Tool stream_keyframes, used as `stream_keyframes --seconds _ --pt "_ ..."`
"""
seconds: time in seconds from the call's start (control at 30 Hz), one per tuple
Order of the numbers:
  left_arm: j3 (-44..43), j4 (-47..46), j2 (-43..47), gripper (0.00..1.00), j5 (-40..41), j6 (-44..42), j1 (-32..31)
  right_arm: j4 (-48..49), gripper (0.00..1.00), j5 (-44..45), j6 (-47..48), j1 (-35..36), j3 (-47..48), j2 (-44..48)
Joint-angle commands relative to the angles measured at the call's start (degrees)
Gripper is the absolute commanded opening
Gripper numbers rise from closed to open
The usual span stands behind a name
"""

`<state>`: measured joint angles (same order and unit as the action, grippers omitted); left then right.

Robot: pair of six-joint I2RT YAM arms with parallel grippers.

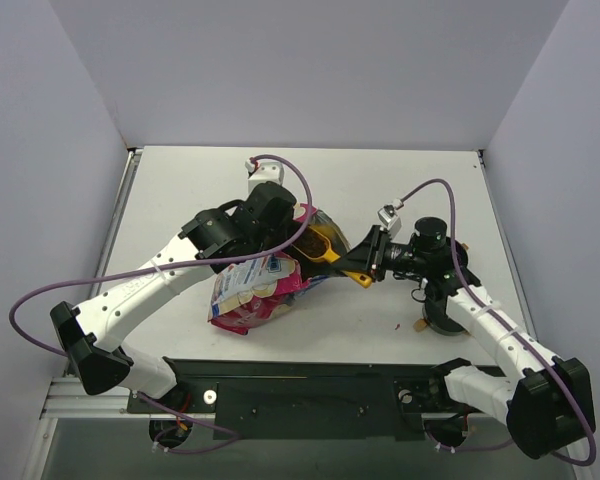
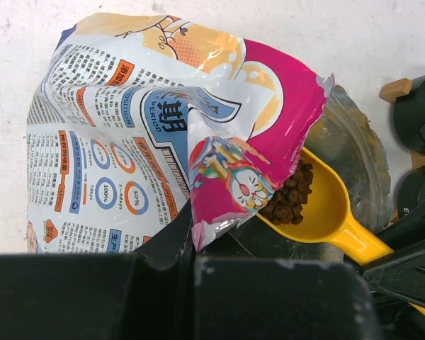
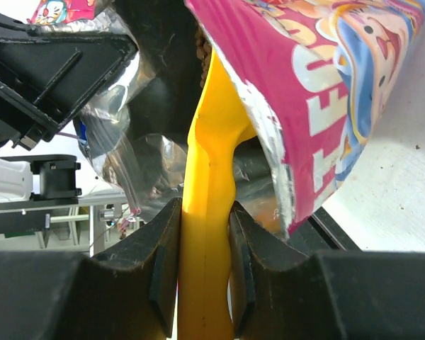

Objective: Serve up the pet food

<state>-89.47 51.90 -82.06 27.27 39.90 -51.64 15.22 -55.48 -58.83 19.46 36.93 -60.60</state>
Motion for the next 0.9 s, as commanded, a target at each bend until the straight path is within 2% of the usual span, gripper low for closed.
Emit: stream_keyframes --seconds 0.0,0.03,0.07,0.17,0.2,0.23,0.27,0.33,0.4,0.53,0.57,0.67,0.73,0.8,0.83,0.87 --pt "-1.3 -4.5 2.3 0.0 -1.1 0.8 -0.2 9.9 0.0 -2.6 -3.5 -2.1 -2.9 4.5" --pt "-1.1 -4.9 2.5 0.0 -1.2 0.8 -0.2 5.8 0.0 -2.4 -2.1 -2.0 -2.5 5.6" --pt "-0.5 -4.9 2.8 0.0 -1.3 0.8 -0.3 7.3 0.0 -1.0 -3.6 -0.6 -2.6 5.4" --pt "-0.5 -4.3 2.6 0.0 -1.3 0.5 0.0 23.5 0.0 -0.9 -12.7 2.7 -3.2 -0.1" --pt "-1.3 -3.8 2.4 0.0 -1.3 0.3 0.0 27.4 0.0 -1.2 -16.5 2.3 -4.2 1.2" --pt "-1.6 -3.7 2.4 0.0 -1.1 0.2 0.0 26.3 0.0 -1.3 -16.7 1.3 -5.6 2.3" --pt "-1.4 -3.9 2.9 0.0 -1.1 0.2 -0.1 17.4 0.0 -0.7 -12.1 1.2 -5.5 5.2" --pt "-0.1 -4.8 3.7 0.0 -0.9 0.1 0.0 6.7 0.0 1.0 -2.8 2.4 -2.2 6.1" --pt "0.5 -4.8 3.8 0.0 -0.7 0.1 0.5 8.5 0.0 -0.1 -3.6 2.7 -0.9 4.6" --pt "-0.4 -4.7 3.5 0.0 -0.1 -0.2 0.7 11.0 0.0 -1.0 -5.2 1.1 -5.5 8.4" --pt "-0.4 -5.0 3.5 0.0 -0.1 -0.3 0.7 12.0 0.0 -0.5 -6.1 1.5 -6.0 8.5" --pt "-0.5 -5.5 3.1 0.0 0.1 -0.3 0.8 24.6 0.0 -0.3 -13.2 2.2 -6.4 4.8" --pt "-1.7 -5.2 2.7 0.0 0.0 -0.3 1.0 30.5 0.0 -1.4 -19.8 1.3 -7.7 7.1" --pt "-1.9 -4.9 2.6 0.0 0.2 -0.5 1.1 14.0 0.0 0.4 -12.6 1.5 -5.2 12.5" --pt "-1.8 -5.1 2.9 0.0 0.2 -0.4 1.1 1.9 0.0 2.9 -2.0 2.2 -3.5 13.1" --pt "-1.2 -5.3 3.0 0.0 0.4 -0.4 1.1 1.2 0.0 2.8 -0.2 3.8 -1.4 12.2"
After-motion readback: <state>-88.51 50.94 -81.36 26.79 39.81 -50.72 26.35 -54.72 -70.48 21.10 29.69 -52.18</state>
